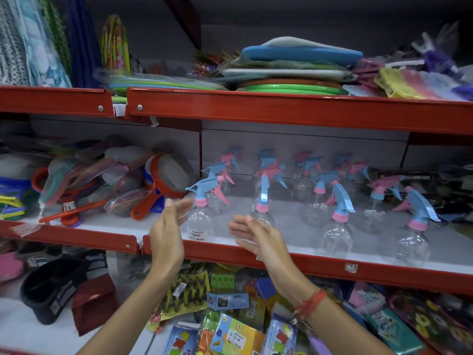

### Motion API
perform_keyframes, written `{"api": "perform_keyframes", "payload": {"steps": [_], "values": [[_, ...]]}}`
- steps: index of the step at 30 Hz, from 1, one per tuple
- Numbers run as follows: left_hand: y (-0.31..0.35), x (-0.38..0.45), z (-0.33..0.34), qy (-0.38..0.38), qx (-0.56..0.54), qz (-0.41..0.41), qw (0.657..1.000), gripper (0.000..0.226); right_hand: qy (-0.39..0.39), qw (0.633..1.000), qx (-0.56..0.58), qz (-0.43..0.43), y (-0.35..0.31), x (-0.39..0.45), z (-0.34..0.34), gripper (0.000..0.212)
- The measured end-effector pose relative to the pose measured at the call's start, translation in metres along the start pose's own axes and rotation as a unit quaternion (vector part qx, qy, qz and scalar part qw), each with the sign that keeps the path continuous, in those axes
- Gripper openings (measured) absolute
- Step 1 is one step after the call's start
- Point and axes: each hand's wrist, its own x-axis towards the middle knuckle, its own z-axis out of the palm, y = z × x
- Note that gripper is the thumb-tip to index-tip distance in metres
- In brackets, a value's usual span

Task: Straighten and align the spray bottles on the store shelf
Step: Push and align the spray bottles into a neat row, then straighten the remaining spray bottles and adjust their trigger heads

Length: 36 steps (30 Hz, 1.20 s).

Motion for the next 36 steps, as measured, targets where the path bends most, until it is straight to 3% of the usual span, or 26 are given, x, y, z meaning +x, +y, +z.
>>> {"api": "perform_keyframes", "payload": {"steps": [6, 10, 12, 15, 19, 22, 29, 36], "values": [[-0.003, -0.026, 0.048, -0.127, 0.012, -0.087, 0.988, 0.045, 0.179, 0.983, 0.023, -0.041, -0.003, -0.002, -0.049, 0.028], [-0.01, -0.037, 0.071, -0.149, 0.059, -0.136, 0.978, 0.048, 0.232, 0.971, -0.044, -0.024, 0.013, 0.022, -0.072, 0.025], [-0.009, -0.043, 0.081, -0.157, 0.078, -0.157, 0.972, 0.054, 0.195, 0.977, -0.083, 0.02, 0.018, 0.039, -0.08, 0.039], [-0.004, -0.049, 0.094, -0.18, 0.087, -0.217, 0.956, 0.074, 0.065, 0.991, -0.052, 0.102, 0.013, 0.057, -0.08, 0.066], [0.0, -0.051, 0.105, -0.173, 0.069, -0.249, 0.95, 0.107, -0.046, 0.988, -0.027, 0.144, 0.007, 0.059, -0.076, 0.078], [-0.001, -0.047, 0.106, -0.174, 0.07, -0.26, 0.947, 0.115, -0.063, 0.986, -0.019, 0.153, 0.005, 0.052, -0.08, 0.082], [-0.006, -0.035, 0.109, -0.208, 0.062, -0.234, 0.948, 0.104, -0.087, 0.984, -0.023, 0.156, -0.002, 0.032, -0.098, 0.09], [-0.014, -0.02, 0.11, -0.213, 0.061, -0.23, 0.948, 0.121, -0.087, 0.984, -0.012, 0.155, -0.002, 0.024, -0.1, 0.094]]}}
